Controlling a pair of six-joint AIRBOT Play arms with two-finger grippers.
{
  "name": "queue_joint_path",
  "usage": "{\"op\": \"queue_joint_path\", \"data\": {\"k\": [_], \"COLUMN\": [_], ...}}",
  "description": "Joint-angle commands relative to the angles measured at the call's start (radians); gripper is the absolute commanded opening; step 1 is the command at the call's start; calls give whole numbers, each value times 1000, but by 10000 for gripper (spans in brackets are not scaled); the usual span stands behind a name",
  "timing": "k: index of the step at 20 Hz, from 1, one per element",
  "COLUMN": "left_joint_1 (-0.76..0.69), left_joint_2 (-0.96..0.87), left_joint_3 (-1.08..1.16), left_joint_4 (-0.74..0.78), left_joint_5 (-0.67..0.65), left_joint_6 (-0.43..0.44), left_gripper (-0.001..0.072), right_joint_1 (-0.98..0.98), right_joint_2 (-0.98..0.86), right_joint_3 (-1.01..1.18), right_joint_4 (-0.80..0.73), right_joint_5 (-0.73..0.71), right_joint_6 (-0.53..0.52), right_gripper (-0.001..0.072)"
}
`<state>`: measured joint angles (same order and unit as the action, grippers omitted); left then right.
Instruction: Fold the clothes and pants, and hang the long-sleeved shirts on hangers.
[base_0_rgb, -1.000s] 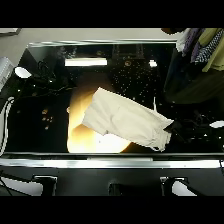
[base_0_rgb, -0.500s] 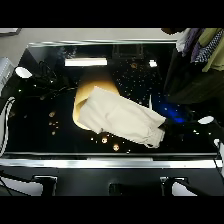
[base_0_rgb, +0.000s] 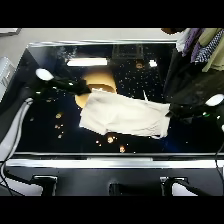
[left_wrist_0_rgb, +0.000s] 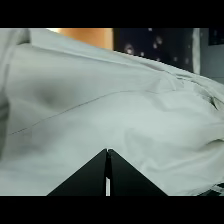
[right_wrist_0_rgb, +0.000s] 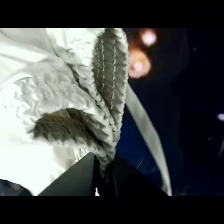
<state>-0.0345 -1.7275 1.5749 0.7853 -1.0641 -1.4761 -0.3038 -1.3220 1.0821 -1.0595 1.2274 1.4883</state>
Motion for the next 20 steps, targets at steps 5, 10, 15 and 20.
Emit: {"op": "queue_joint_path", "data": {"k": [5,10,15,20], "left_joint_1": [-410,-583,-676,-727], "left_joint_2": [-147,-257,-425,-530], "left_joint_3": [4,85,297,416], "left_joint_4": [-64,-65,-64,-64], "left_joint_5": [355,464,462,452], "left_joint_6": [-244,-393,-512,-604], "left_gripper": [8,7,6,5], "right_joint_1": [2,2,2,2], "right_joint_2": [0,8,27,23], "right_joint_3": [414,603,617,613], "right_joint_4": [-95,-108,-104,-105], "right_joint_5": [379,537,571,499], "right_joint_6": [203,272,278,278], "right_gripper": [26,26,26,26]}}
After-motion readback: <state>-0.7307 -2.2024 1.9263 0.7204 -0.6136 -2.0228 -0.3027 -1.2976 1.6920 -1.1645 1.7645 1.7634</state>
